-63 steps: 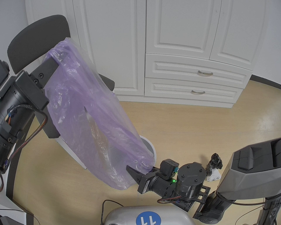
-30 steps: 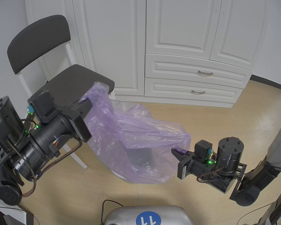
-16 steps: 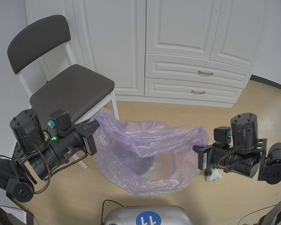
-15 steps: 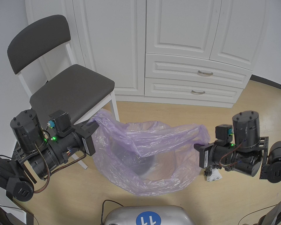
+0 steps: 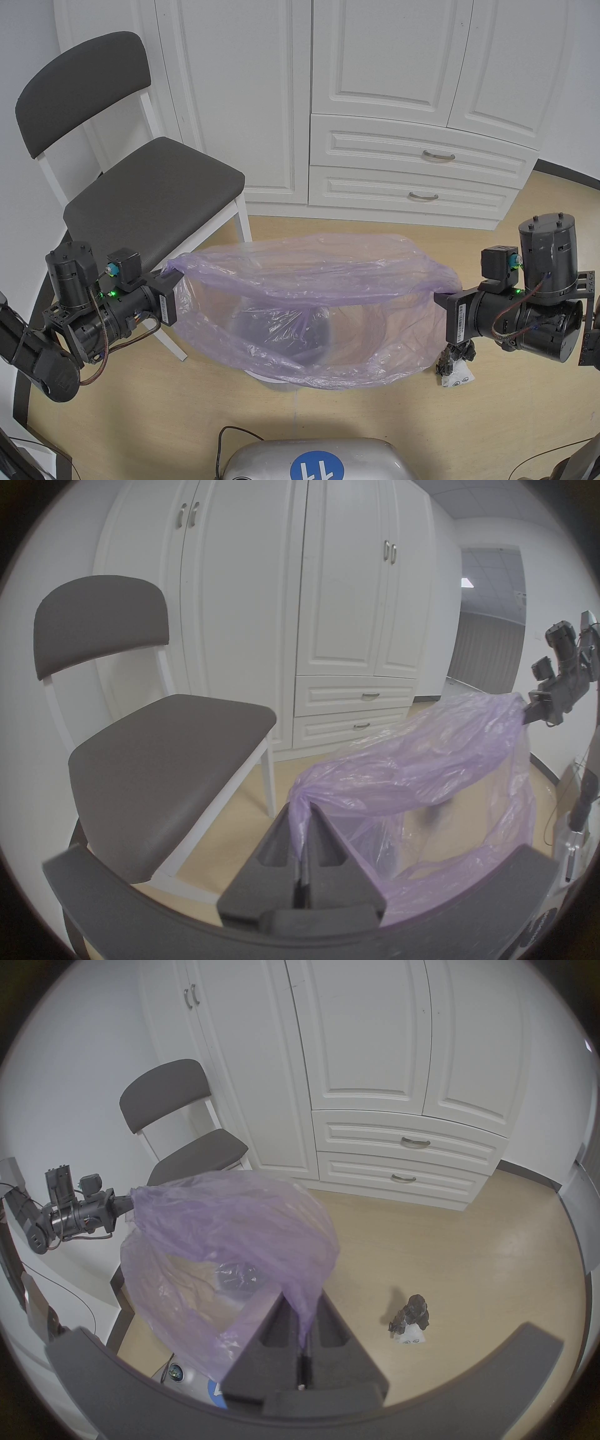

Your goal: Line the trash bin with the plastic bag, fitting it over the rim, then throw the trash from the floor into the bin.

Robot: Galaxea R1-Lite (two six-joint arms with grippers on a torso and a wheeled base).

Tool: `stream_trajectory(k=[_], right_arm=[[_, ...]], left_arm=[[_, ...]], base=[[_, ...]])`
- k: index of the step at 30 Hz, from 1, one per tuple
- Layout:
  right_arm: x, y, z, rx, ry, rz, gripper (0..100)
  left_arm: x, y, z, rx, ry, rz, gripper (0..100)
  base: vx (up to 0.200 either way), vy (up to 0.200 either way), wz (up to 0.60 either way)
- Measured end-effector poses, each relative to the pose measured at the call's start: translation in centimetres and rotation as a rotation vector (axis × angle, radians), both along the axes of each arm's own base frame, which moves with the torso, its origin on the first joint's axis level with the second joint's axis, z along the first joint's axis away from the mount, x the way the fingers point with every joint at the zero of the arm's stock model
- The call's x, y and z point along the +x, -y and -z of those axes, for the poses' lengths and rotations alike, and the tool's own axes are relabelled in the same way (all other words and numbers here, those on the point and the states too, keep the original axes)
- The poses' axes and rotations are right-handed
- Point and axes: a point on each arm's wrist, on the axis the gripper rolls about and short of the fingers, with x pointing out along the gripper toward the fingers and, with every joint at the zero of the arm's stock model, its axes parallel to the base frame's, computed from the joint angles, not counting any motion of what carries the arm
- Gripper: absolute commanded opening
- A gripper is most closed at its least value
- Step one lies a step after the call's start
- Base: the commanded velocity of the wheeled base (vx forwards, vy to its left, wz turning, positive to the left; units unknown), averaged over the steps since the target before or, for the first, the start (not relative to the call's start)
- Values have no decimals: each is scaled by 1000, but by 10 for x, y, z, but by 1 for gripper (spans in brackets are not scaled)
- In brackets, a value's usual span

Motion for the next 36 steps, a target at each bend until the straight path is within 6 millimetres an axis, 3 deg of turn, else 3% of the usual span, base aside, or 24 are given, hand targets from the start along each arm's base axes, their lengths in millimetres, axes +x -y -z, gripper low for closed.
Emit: stream_trajectory(k=[15,25,36], right_arm=[[-1,11,24,-212,-12,25,0],[0,14,28,-239,-20,35,0],[-3,7,22,-211,87,89,0]], left_arm=[[13,-17,7,4,-15,-34,0],[13,-25,6,-10,-14,7,0],[7,-13,-2,-6,29,19,0]], base=[[0,0,0],[0,0,0],[0,0,0]])
